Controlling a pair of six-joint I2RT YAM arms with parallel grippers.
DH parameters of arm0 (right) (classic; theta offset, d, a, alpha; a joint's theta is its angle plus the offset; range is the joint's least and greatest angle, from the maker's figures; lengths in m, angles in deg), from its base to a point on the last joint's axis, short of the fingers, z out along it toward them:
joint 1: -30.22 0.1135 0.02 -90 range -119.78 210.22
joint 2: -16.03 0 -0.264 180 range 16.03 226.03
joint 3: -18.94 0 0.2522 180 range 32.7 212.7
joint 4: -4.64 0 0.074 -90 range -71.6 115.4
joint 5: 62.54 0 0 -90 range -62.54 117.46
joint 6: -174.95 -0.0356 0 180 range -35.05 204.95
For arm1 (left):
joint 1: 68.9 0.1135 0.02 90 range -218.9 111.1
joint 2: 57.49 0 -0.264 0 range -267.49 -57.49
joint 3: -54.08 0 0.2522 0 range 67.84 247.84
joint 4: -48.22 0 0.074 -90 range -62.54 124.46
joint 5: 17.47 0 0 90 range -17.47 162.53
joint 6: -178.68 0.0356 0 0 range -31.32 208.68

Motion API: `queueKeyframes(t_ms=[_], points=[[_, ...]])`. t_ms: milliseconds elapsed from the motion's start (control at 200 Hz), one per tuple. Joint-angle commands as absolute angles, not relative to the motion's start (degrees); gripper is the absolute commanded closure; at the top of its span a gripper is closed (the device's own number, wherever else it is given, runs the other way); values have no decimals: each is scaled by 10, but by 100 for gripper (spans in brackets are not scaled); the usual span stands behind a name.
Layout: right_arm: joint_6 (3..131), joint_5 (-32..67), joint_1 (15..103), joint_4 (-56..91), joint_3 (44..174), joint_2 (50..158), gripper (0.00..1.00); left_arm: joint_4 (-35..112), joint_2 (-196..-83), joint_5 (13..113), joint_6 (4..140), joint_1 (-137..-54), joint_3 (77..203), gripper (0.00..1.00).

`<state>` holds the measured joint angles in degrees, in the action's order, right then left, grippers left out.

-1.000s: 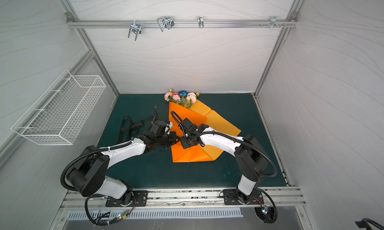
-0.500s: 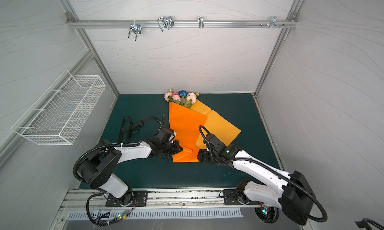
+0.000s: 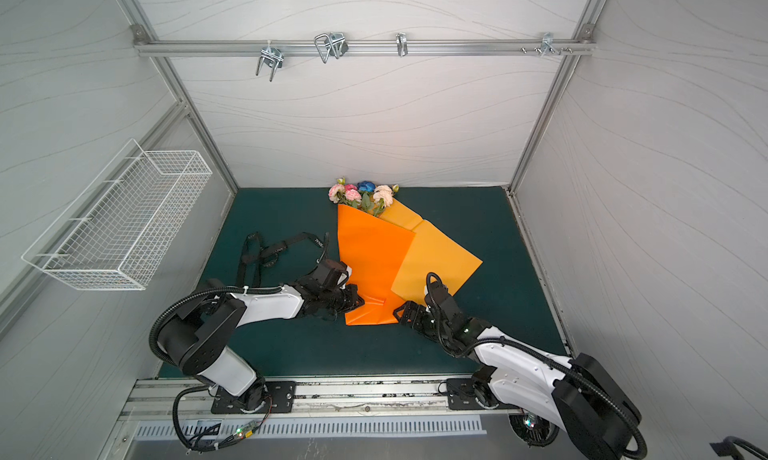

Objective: Tie the bouquet of fake flowers

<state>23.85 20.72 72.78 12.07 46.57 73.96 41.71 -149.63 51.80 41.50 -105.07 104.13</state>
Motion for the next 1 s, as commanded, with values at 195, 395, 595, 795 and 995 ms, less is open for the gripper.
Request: queueKeyframes(t_ms=[195,395,595,795,995], points=[[303,265,646,-56,419,798,1,428,-1507,518,414,-1053,1053,100],[361,226,583,-132,408,819,1,424,-1503,517,416,-1053,1056,100],[428,187,515,-104,453,835,5,416,-1503,517,419,-1054,1060,100],[483,171,488,-77,537,935,23,410,-1507,514,423,-1053,1059,100],[503,166,482,-71,603,1014,37,406,-1504,509,425,-1054,1060,91]])
